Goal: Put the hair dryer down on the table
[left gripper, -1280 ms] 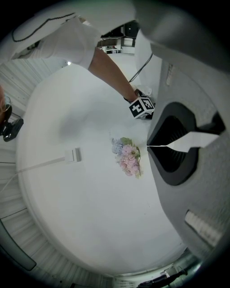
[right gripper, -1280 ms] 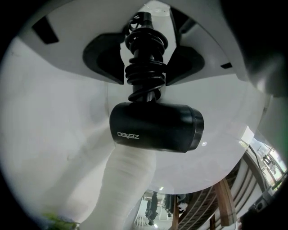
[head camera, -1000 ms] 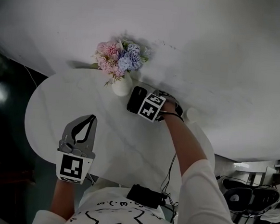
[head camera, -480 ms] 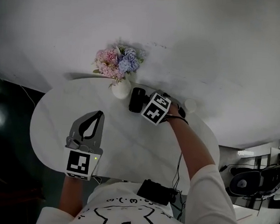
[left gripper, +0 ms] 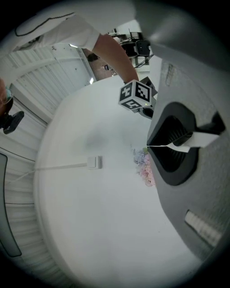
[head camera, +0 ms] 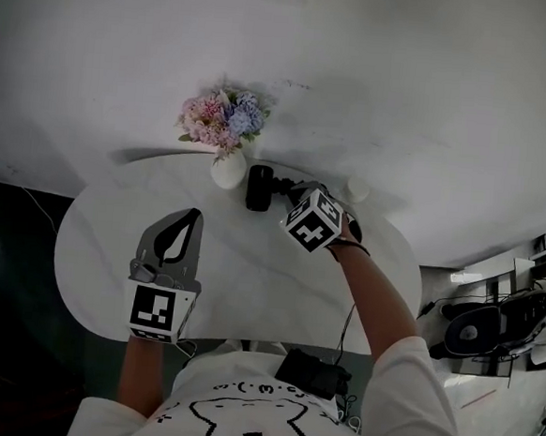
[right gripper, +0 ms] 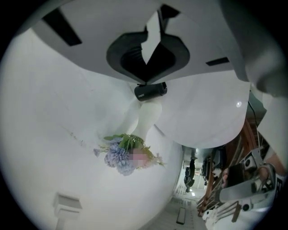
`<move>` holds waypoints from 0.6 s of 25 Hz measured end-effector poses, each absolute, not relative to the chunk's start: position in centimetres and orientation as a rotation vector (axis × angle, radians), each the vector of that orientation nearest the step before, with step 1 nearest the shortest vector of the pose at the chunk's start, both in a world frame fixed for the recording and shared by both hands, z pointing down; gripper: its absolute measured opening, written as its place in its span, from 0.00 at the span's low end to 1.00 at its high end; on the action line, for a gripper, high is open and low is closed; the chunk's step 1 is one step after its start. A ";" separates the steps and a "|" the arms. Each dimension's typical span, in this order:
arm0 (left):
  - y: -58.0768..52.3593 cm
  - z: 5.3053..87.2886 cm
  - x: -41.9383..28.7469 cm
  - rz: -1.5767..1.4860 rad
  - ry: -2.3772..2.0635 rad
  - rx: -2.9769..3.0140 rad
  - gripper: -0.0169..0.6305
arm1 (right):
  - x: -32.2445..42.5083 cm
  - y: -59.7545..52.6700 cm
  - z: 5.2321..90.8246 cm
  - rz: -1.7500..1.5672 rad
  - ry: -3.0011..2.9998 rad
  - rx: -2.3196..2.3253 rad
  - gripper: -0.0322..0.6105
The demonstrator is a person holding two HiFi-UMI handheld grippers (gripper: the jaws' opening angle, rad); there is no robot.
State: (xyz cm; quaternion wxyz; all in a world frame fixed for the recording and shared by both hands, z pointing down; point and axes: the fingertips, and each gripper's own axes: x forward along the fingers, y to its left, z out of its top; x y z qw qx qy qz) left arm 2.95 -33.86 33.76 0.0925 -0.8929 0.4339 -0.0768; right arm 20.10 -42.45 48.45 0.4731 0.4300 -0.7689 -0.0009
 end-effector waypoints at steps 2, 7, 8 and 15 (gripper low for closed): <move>-33.5 33.6 2.8 -0.216 1.255 -2.667 0.06 | 19.7 -41.3 47.6 0.010 -1.904 1.098 0.05; -32.8 33.0 2.3 -0.165 1.189 -2.692 0.06 | 18.3 -38.2 44.7 -0.011 -1.949 1.219 0.05; -32.6 33.0 2.2 -0.158 1.182 -2.697 0.06 | 18.0 -37.6 44.0 -0.015 -1.965 1.246 0.05; -31.2 32.9 2.2 -0.129 1.125 -2.721 0.06 | 16.5 -33.9 39.4 0.013 -2.102 1.462 0.05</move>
